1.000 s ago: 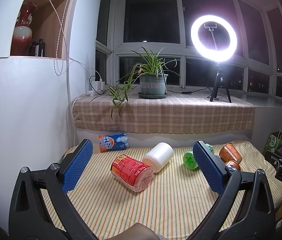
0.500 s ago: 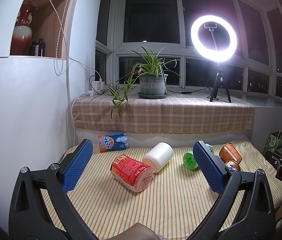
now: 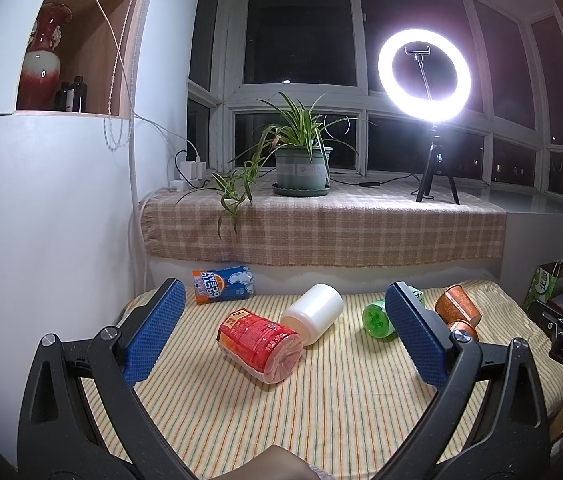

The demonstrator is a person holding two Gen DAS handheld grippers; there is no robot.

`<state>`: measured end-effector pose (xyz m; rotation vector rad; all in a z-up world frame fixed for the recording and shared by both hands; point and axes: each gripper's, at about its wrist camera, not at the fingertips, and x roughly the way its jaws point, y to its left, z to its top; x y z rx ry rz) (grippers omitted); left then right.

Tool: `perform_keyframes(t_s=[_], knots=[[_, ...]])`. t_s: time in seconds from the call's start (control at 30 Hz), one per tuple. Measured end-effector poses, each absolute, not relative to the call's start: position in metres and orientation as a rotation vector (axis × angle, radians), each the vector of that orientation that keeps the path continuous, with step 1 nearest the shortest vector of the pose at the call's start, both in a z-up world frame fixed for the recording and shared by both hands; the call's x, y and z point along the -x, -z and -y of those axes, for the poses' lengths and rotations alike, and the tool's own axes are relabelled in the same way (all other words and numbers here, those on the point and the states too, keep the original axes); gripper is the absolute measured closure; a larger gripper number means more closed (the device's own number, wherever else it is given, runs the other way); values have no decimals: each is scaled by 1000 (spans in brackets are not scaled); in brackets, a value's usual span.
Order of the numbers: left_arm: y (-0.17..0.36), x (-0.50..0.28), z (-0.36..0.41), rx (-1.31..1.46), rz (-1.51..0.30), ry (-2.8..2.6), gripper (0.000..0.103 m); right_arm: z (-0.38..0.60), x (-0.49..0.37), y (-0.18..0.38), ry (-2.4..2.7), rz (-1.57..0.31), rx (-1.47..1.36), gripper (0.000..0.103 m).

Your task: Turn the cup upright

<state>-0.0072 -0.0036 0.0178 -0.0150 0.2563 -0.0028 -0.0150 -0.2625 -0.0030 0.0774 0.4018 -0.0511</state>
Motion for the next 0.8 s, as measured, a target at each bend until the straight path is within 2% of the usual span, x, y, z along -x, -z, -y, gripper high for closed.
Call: perform_keyframes(t_s=[0.8], knots=[[-12,-3,16,1,-282,39,1,267,9,10,61,-413,-75,23]])
